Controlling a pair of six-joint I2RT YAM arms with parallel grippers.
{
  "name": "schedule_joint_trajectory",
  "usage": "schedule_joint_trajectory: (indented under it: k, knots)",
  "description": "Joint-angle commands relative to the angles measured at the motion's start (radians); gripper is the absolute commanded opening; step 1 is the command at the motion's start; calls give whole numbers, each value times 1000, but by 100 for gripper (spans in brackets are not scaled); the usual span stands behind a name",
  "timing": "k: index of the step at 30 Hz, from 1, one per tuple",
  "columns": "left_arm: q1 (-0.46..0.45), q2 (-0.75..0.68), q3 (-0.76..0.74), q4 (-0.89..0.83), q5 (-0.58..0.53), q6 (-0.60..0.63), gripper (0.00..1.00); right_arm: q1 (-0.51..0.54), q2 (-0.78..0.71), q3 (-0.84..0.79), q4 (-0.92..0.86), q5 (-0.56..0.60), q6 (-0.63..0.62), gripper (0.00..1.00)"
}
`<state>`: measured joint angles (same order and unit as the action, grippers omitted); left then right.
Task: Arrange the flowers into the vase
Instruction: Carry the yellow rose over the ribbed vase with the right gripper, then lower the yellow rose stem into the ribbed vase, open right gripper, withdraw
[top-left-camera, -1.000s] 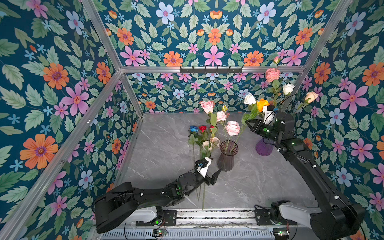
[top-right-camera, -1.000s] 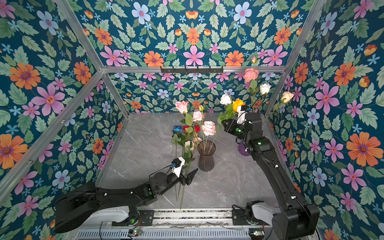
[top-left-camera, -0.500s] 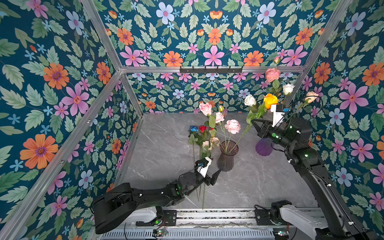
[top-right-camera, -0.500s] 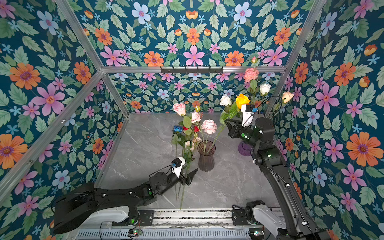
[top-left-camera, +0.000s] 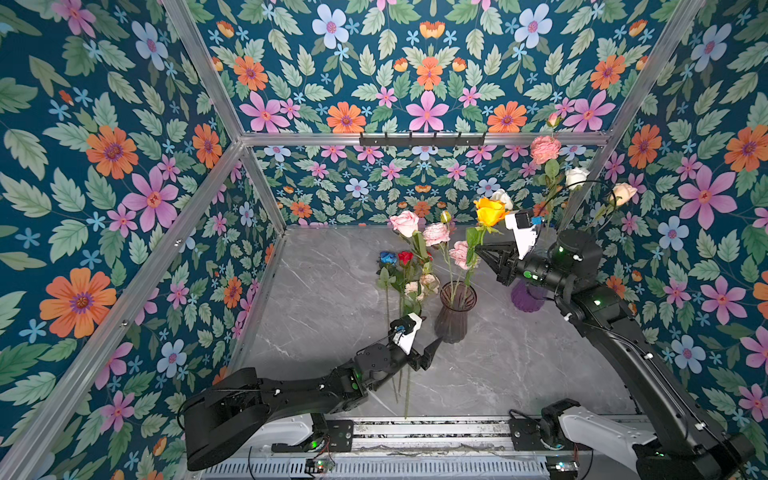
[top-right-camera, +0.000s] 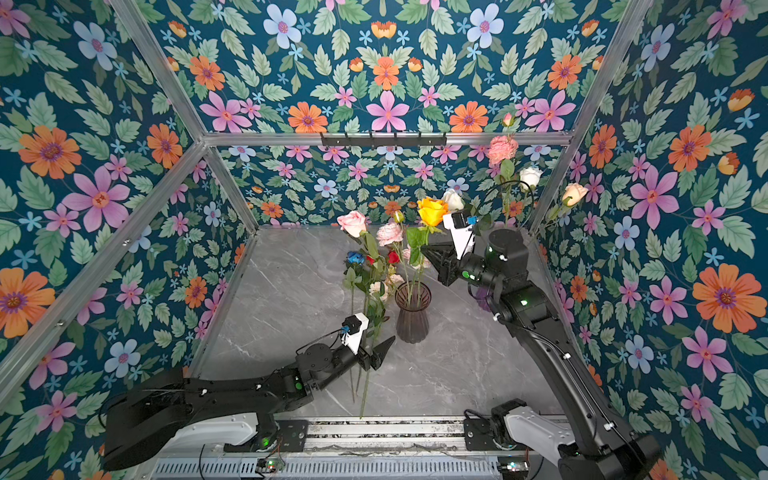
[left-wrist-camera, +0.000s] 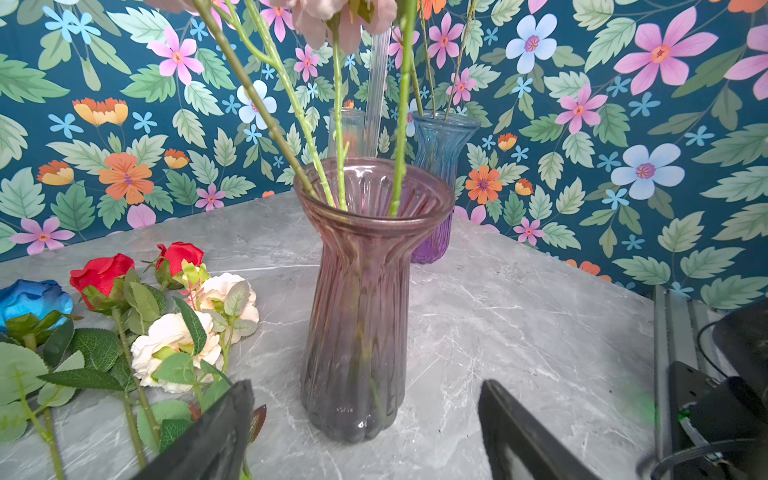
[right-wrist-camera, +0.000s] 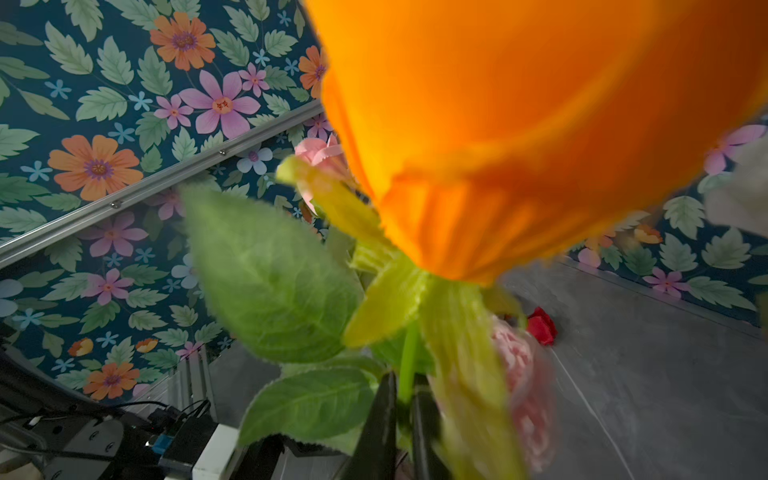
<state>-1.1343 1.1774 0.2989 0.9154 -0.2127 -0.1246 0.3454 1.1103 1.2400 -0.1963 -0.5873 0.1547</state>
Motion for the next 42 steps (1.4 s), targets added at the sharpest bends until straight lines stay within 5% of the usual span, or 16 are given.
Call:
schedule_joint_trajectory:
  k: [1,8,11,17,30,42]
  knots:
    - [0,-14,-2,-13,-8,-4,87,2,50,42,11,-83,-7,11]
    - [0,-41,-15,-26,-18,-6,87,45,149,138,-61,-66,-4,18]
    - [0,-39,-12,-29,-19,-9,87,49,201,211,-171,-39,-10,43]
    - [1,-35,-1,-44,-16,-11,87,50,132,141,-206,55,-13,65]
    - [-1,112,116,-85,-13,-8,92,50,-250,-129,-330,219,-5,68]
    - [1,399,247,-4,-71,-49,100,49,-756,-644,-322,291,306,68]
